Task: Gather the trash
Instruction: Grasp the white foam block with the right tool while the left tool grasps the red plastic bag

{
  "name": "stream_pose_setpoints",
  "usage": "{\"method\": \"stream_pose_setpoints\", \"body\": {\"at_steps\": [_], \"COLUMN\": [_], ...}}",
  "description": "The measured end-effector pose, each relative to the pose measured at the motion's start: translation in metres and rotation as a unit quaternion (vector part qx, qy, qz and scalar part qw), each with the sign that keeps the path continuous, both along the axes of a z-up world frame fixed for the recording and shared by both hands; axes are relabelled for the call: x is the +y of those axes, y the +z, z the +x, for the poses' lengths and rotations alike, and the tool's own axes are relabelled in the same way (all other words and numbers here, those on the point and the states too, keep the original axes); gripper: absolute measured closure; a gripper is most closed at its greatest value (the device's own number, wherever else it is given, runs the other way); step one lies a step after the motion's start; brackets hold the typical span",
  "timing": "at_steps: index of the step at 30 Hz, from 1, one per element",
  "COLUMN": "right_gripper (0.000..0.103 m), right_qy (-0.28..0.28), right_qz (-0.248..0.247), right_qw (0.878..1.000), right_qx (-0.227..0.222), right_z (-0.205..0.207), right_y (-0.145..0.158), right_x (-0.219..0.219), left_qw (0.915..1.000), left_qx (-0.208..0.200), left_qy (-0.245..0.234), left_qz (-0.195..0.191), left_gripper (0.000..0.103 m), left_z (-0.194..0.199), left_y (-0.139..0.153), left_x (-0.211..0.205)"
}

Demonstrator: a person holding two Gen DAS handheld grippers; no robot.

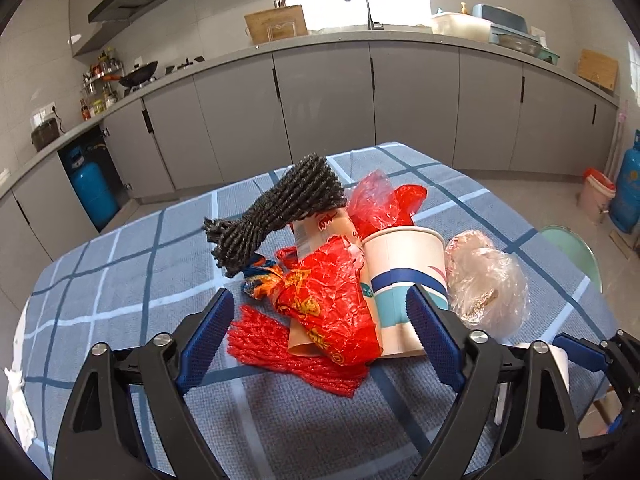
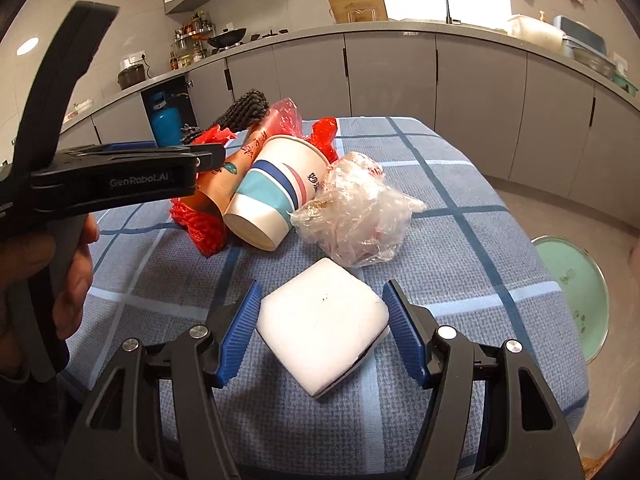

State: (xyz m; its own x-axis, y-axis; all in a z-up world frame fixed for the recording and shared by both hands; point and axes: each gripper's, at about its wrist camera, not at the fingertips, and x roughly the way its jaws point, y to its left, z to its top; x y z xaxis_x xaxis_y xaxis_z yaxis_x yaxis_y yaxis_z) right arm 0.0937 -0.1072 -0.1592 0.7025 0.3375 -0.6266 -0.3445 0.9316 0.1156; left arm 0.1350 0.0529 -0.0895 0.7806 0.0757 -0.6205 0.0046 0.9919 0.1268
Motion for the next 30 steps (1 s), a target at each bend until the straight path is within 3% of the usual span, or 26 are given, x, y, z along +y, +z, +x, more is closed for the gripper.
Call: {"method": "stream_pose_setpoints", "body": {"at_steps": [4, 7, 11, 19, 30], "right_gripper": [0.040, 0.040, 0.040, 0.040, 0.040], "right_qy": [-0.002, 0.000, -0.003, -0.002, -0.007], "right_qz": [0.005, 0.007, 0.014, 0.021, 0.026], "right_qw": [1.000, 1.000, 1.000, 0.999, 0.998], "right_qx": [0.002, 0.002, -0.007, -0.028, -0.048], "right_z": [0.002, 0.001, -0.002, -0.010, -0.015], "right_y": [-0.002, -0.002, 0.003, 0.017, 0.029], "right_x": [-0.003, -0.003, -0.006, -0.007, -0.009], "left_qw": [0.9996, 0.9993, 0.9992, 0.9982, 0.9966], "left_qx": [0.020, 0.020, 0.014, -0.015, -0.068], "left_qy": [0.003, 0.007, 0.017, 0.021, 0.010], "left_qz": [-0.021, -0.032, -0.033, -0.055, -0.044], "left_gripper": [0.063, 0.076, 0.082, 0.084, 0.084], "left_z": [-0.002, -0.011, -0.028, -0.067, -0.086], "left_y": [-0.003, -0.001, 0.003, 0.031, 0.067], "left_x": [0.008, 0.012, 0.019, 0.040, 0.036]}}
